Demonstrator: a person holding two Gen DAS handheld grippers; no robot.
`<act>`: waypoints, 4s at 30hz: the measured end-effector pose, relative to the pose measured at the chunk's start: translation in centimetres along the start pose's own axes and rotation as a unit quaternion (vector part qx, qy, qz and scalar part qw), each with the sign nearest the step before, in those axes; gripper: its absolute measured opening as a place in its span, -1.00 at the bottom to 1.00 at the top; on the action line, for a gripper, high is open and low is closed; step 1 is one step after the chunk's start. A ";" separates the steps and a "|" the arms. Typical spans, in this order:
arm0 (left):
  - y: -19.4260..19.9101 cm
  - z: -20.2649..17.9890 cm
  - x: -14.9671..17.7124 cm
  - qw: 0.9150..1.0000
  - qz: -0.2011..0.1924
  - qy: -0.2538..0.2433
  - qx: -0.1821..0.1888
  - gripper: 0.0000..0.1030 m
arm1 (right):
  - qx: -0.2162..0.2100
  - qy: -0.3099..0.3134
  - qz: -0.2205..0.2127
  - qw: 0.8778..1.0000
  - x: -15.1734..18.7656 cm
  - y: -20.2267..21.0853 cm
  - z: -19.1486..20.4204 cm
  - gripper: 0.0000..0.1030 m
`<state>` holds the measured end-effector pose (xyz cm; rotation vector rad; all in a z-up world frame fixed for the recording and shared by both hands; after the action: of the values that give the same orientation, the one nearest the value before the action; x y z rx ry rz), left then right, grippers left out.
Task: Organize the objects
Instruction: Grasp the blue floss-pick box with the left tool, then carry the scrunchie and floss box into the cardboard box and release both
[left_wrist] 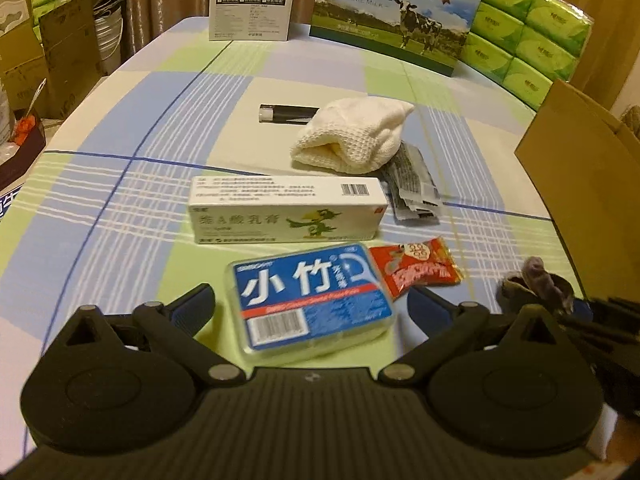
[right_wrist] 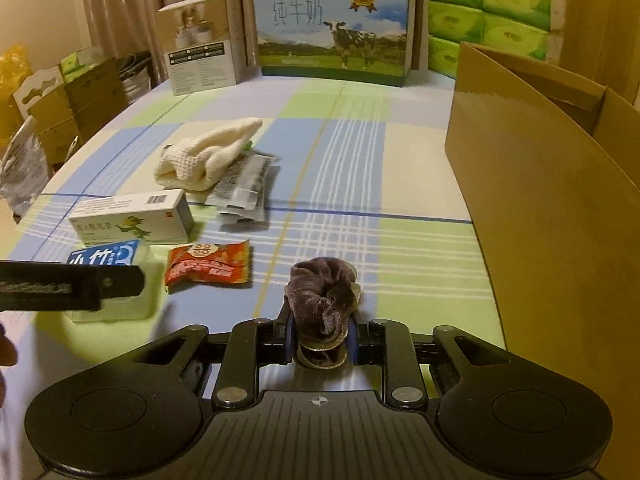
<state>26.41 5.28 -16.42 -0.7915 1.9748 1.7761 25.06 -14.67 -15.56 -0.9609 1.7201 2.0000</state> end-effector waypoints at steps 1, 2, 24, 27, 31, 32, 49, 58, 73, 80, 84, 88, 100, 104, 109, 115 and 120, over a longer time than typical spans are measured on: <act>-0.3 -0.2 0.0 1.000 -0.001 -0.001 -0.002 0.78 | 0.000 -0.001 0.000 1.000 0.0 0.0 -0.1 -0.59; -0.6 -0.4 -0.1 1.000 0.000 -0.003 -0.005 0.74 | -0.001 -0.002 0.000 1.000 0.0 0.1 -0.1 -0.59; 5.0 -1.5 0.0 0.998 -0.033 -0.056 -0.005 0.69 | -0.010 0.001 -0.024 1.000 -0.9 4.0 -0.3 -0.59; 7.2 -2.0 0.3 0.997 -0.039 -0.059 -0.002 0.69 | -0.014 -0.005 -0.028 0.999 -0.8 6.2 -0.5 -0.59; 10.1 -3.2 1.0 0.997 -0.047 -0.064 0.003 0.69 | -0.016 -0.014 -0.038 0.999 -0.4 9.6 -0.6 -0.59; 10.7 -3.4 1.2 0.997 -0.048 -0.066 0.003 0.69 | -0.017 -0.015 -0.041 0.999 -0.3 10.5 -0.6 -0.59; 19.5 -8.3 3.8 0.994 -0.062 -0.082 0.037 0.69 | 0.002 -0.024 -0.070 0.997 1.5 20.8 -3.0 -0.59; 21.1 -11.3 3.9 0.991 -0.071 -0.104 0.055 0.69 | 0.019 -0.043 -0.079 0.996 2.2 23.2 -5.8 -0.59; 21.1 -16.7 2.2 0.982 -0.077 -0.135 0.103 0.70 | 0.068 -0.070 -0.099 0.990 1.2 25.9 -11.6 -0.59; 20.3 -21.2 1.2 0.975 -0.076 -0.164 0.132 0.70 | 0.090 -0.083 -0.101 0.987 0.8 26.2 -15.1 -0.58; 19.3 -23.4 0.7 0.971 -0.071 -0.177 0.143 0.70 | 0.096 -0.091 -0.103 0.986 0.4 26.0 -16.9 -0.58; 18.5 -25.6 0.1 0.967 -0.068 -0.189 0.156 0.70 | 0.100 -0.100 -0.104 0.985 -0.1 25.6 -18.8 -0.58; 13.5 -30.6 -1.4 0.959 -0.049 -0.220 0.170 0.70 | 0.094 -0.119 -0.102 0.983 -1.8 23.0 -23.3 -0.58; 11.9 -31.6 -1.6 0.957 -0.044 -0.229 0.170 0.71 | 0.095 -0.127 -0.104 0.982 -2.1 22.4 -24.4 -0.58; 9.8 -32.5 -1.8 0.958 -0.031 -0.229 0.171 0.76 | 0.095 -0.134 -0.097 0.982 -1.9 21.5 -25.3 -0.58; 9.8 -31.4 -2.1 0.961 -0.034 -0.219 0.164 0.86 | 0.088 -0.139 -0.090 0.982 -1.3 21.0 -25.4 -0.58; 10.9 -29.3 -2.8 0.968 -0.045 -0.195 0.154 0.86 | 0.073 -0.138 -0.086 0.984 -1.4 20.5 -24.9 -0.58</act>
<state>24.59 -22.56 -2.14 -0.3860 1.8492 1.3959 19.76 -42.75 -0.56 -0.7179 1.5509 1.7738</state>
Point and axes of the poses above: each gripper's, at about its wrist camera, not at the fingertips, and y roughly against the way its jaws point, z to its left, x to its underside, the point moved 4 cm from there along -y, roughly the way its jaws point, and after that the axes turned 1 degree about y, right-handed, at the moved point
